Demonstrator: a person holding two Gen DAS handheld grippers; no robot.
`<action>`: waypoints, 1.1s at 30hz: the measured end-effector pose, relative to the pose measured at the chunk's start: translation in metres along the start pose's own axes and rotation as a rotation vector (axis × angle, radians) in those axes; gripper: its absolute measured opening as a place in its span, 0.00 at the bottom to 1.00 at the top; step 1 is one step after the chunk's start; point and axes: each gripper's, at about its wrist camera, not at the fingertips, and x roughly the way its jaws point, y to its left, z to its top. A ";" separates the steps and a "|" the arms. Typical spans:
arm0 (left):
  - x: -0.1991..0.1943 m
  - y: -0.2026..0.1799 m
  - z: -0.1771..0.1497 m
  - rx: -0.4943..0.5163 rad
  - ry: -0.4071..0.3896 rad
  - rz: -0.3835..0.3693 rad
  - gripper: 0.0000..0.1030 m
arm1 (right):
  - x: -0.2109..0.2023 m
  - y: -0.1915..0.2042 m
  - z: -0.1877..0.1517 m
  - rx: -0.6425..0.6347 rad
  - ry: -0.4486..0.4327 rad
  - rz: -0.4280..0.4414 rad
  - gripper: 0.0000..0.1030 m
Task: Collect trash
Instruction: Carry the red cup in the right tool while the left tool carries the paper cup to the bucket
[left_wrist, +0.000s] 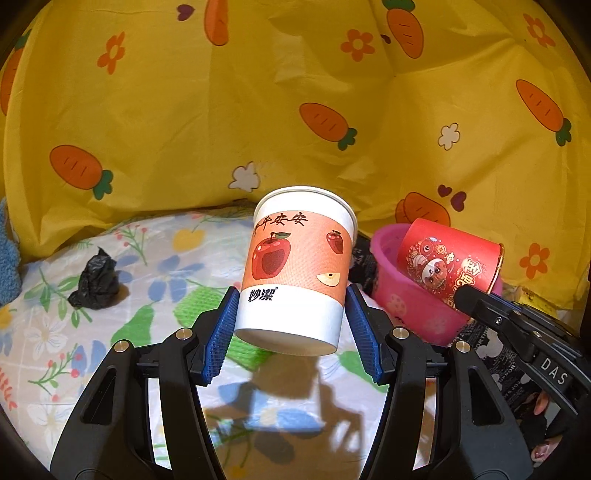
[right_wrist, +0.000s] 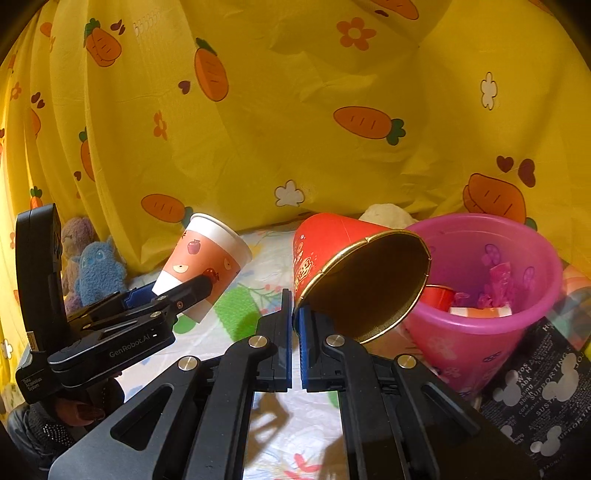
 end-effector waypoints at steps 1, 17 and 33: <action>0.003 -0.007 0.002 0.008 0.002 -0.014 0.56 | -0.002 -0.007 0.002 0.006 -0.006 -0.015 0.04; 0.074 -0.101 0.023 0.109 0.048 -0.177 0.56 | -0.006 -0.106 0.015 0.098 -0.025 -0.195 0.04; 0.117 -0.126 0.029 0.123 0.097 -0.242 0.56 | 0.010 -0.135 0.019 0.116 -0.008 -0.239 0.04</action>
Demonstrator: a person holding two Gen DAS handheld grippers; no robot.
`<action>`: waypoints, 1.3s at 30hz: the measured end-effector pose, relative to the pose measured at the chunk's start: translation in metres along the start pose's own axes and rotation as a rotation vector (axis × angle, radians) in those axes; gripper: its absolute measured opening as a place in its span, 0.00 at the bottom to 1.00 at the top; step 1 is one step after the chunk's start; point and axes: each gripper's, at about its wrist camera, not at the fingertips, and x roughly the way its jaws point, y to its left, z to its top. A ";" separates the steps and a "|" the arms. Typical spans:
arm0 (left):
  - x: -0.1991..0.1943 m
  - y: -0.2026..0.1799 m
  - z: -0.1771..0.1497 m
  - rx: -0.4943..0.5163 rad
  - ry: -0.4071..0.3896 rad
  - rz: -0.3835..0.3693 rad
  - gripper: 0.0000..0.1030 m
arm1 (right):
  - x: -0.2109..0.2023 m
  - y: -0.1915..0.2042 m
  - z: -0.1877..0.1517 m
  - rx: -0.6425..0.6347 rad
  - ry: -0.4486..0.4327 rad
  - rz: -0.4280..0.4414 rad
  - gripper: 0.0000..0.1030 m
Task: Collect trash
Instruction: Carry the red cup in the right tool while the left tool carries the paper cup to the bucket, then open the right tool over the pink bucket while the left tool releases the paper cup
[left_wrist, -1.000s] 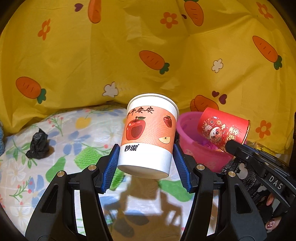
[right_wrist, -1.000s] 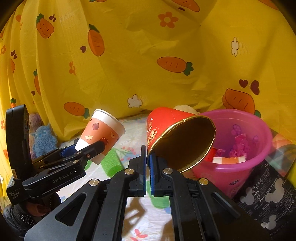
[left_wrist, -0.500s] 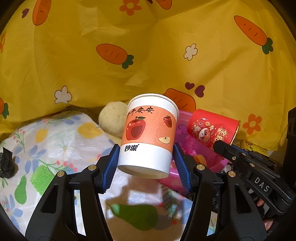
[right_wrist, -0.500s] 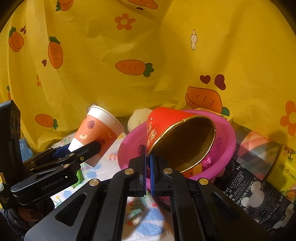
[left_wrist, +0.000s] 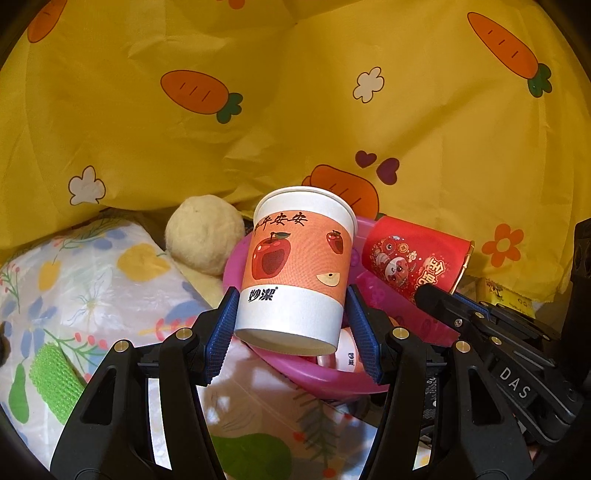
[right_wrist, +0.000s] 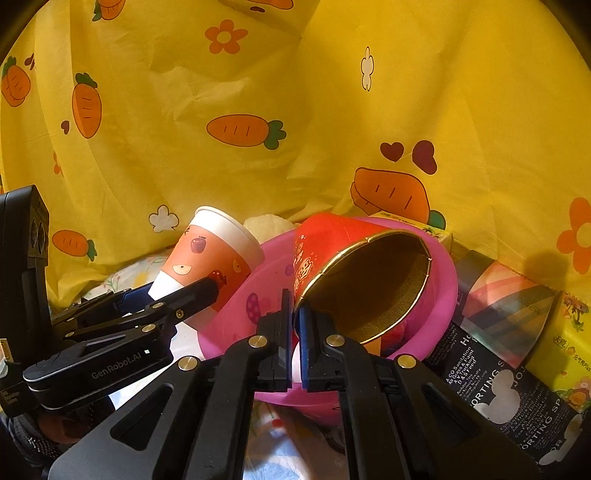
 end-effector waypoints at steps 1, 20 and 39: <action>0.002 0.000 0.001 0.000 0.002 -0.004 0.56 | 0.001 -0.001 0.000 0.002 0.002 -0.002 0.04; 0.032 -0.004 0.004 -0.029 0.034 -0.057 0.57 | 0.018 -0.011 -0.001 0.019 0.022 -0.017 0.05; -0.018 0.032 -0.014 -0.098 -0.061 0.090 0.91 | -0.008 -0.008 -0.004 0.029 -0.057 -0.064 0.70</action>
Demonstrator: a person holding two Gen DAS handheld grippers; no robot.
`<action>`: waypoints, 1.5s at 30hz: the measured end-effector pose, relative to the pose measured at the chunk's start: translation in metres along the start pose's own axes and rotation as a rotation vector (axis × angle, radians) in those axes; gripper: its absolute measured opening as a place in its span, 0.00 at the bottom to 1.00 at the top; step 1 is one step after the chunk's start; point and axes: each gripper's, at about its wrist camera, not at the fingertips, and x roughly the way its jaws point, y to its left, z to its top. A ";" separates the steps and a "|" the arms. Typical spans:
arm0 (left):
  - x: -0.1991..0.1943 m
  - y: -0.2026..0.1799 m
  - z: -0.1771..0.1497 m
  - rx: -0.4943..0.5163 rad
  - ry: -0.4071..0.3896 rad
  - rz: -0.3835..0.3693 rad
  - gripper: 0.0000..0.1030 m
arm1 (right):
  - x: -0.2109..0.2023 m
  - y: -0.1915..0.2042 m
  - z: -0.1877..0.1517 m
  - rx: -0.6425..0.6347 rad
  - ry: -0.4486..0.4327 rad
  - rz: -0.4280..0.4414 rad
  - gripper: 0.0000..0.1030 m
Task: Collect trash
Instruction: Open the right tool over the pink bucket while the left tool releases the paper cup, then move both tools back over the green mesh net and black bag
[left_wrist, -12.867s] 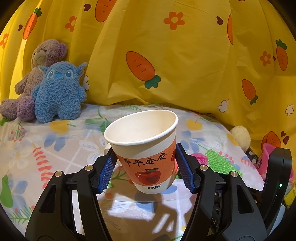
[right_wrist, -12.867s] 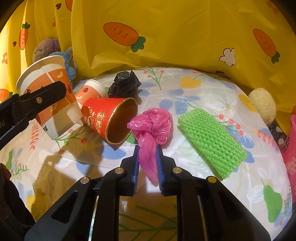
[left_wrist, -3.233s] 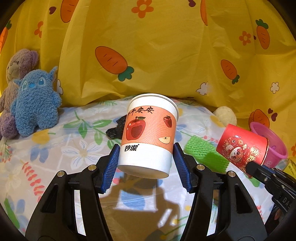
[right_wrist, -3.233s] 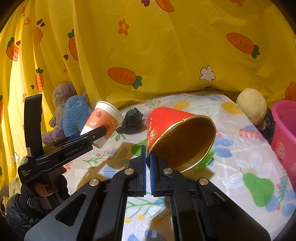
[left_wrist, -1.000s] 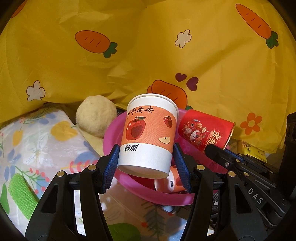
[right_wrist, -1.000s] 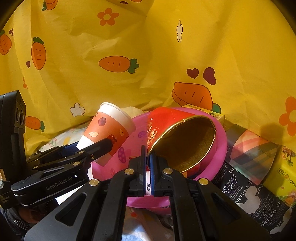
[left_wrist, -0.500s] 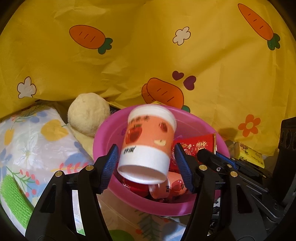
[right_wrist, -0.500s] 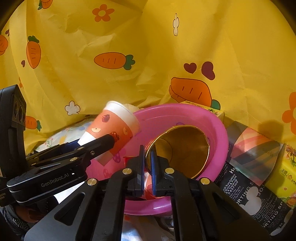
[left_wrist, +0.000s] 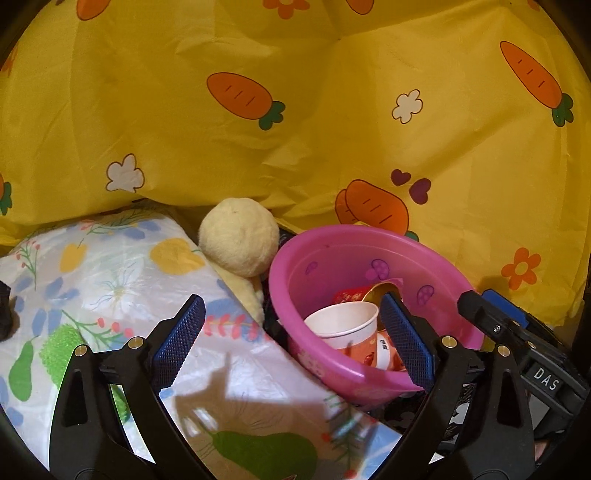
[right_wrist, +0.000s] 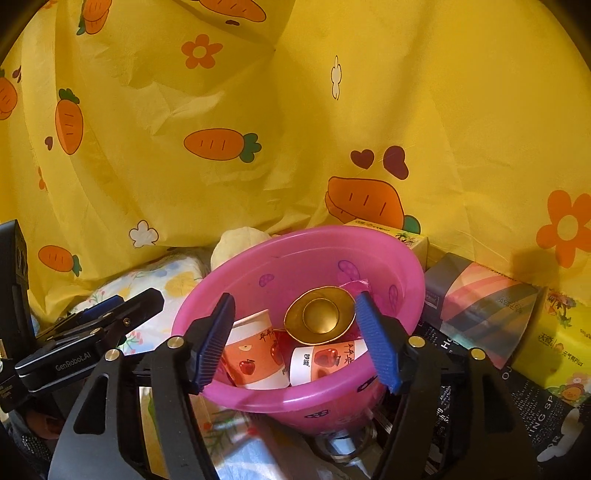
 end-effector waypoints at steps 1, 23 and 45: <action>-0.004 0.004 -0.002 -0.005 -0.001 0.008 0.91 | -0.002 0.002 -0.001 -0.006 -0.004 -0.002 0.73; -0.103 0.089 -0.046 -0.060 -0.065 0.270 0.91 | -0.028 0.093 -0.041 -0.105 0.003 0.051 0.81; -0.166 0.242 -0.073 -0.195 -0.042 0.520 0.91 | 0.053 0.249 -0.089 -0.312 0.233 0.217 0.80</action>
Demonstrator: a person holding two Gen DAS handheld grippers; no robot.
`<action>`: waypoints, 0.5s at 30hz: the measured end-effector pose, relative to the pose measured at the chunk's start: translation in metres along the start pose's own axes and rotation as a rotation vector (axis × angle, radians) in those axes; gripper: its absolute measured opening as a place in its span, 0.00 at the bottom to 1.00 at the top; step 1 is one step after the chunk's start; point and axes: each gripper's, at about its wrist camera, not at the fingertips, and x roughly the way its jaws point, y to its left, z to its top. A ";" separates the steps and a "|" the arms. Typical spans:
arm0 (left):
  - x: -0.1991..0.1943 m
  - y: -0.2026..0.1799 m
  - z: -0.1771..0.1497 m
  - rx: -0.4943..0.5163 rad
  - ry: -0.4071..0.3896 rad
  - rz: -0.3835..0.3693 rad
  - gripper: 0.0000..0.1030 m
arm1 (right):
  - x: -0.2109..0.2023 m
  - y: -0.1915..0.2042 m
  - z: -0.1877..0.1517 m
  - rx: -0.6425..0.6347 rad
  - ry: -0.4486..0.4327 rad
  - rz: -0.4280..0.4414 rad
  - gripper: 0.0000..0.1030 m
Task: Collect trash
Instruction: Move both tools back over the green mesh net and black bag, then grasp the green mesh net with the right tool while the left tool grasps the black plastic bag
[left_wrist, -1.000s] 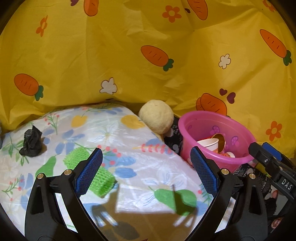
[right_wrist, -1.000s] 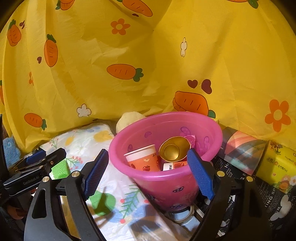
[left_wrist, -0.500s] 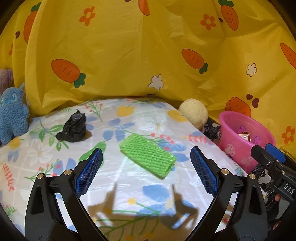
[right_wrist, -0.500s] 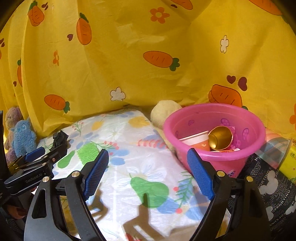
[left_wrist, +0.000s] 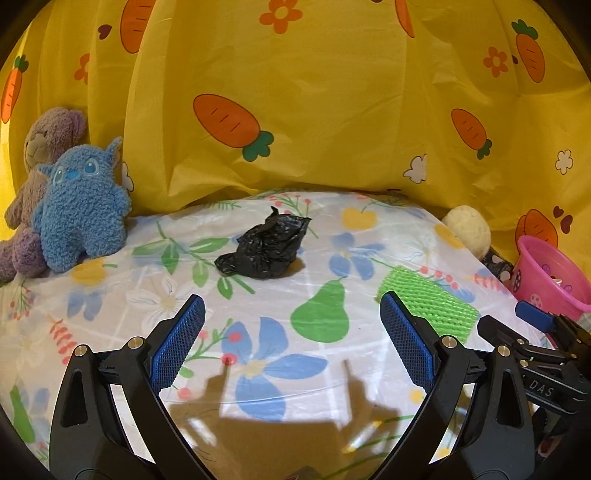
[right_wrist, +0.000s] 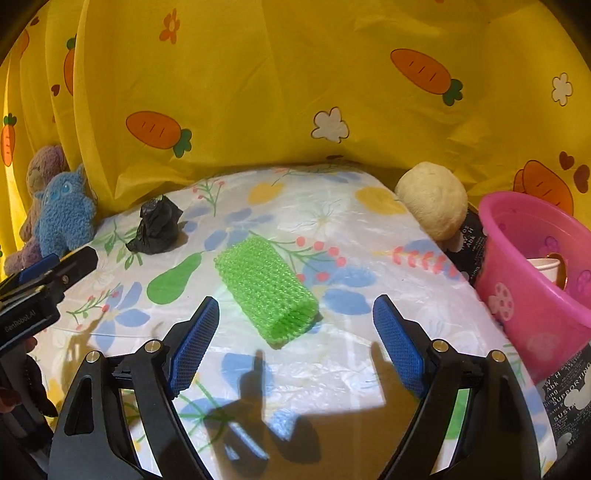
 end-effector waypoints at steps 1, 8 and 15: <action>0.004 0.004 0.001 -0.004 0.005 0.000 0.91 | 0.006 0.003 0.001 -0.003 0.016 0.004 0.79; 0.036 0.032 0.007 -0.069 0.070 -0.015 0.91 | 0.041 0.010 0.008 -0.013 0.107 0.008 0.66; 0.063 0.035 0.012 -0.073 0.111 -0.011 0.91 | 0.064 0.013 0.011 -0.031 0.172 0.011 0.45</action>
